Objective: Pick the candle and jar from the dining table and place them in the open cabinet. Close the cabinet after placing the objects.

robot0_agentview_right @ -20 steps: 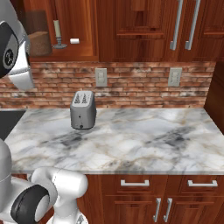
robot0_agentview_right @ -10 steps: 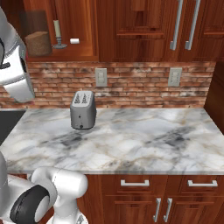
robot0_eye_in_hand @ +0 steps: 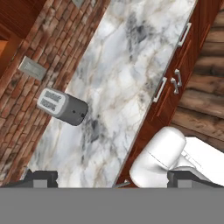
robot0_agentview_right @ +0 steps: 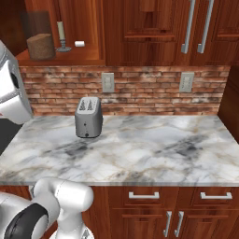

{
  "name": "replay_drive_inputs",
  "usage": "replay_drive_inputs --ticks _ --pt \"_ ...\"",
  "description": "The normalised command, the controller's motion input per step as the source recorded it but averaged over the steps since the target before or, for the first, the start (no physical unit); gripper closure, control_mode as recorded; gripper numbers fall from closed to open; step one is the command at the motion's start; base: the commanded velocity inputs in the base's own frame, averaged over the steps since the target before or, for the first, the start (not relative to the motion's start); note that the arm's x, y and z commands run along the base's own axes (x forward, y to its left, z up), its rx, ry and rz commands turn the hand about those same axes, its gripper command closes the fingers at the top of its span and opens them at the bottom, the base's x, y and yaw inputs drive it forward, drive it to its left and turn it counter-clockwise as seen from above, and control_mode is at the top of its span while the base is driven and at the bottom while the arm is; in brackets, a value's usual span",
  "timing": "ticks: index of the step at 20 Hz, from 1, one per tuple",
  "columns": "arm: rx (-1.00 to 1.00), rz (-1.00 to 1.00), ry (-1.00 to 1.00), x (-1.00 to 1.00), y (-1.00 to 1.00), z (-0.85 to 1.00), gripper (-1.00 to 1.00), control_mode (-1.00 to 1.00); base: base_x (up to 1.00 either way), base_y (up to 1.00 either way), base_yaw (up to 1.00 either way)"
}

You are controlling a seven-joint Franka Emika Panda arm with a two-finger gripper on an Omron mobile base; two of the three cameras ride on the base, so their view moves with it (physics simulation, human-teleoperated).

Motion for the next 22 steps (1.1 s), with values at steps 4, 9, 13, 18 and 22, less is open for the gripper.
replay_drive_inputs --ticks 4,9,13,18,22 --pt "-0.01 0.00 -0.02 -0.13 -0.12 -0.24 -1.00 -1.00 0.00 0.00 0.00" --pt "0.00 0.00 -0.01 -0.04 -0.12 -0.07 -1.00 -1.00 0.00 0.00 0.00" --pt "0.00 0.00 -0.02 -0.21 -0.01 0.00 -1.00 -1.00 0.00 0.00 0.00" --pt "0.00 0.00 -0.03 -0.74 0.00 0.00 -1.00 -1.00 0.00 0.00 0.00" --pt "0.00 0.02 -0.02 -0.69 0.07 0.00 -1.00 -1.00 0.00 0.00 0.00"
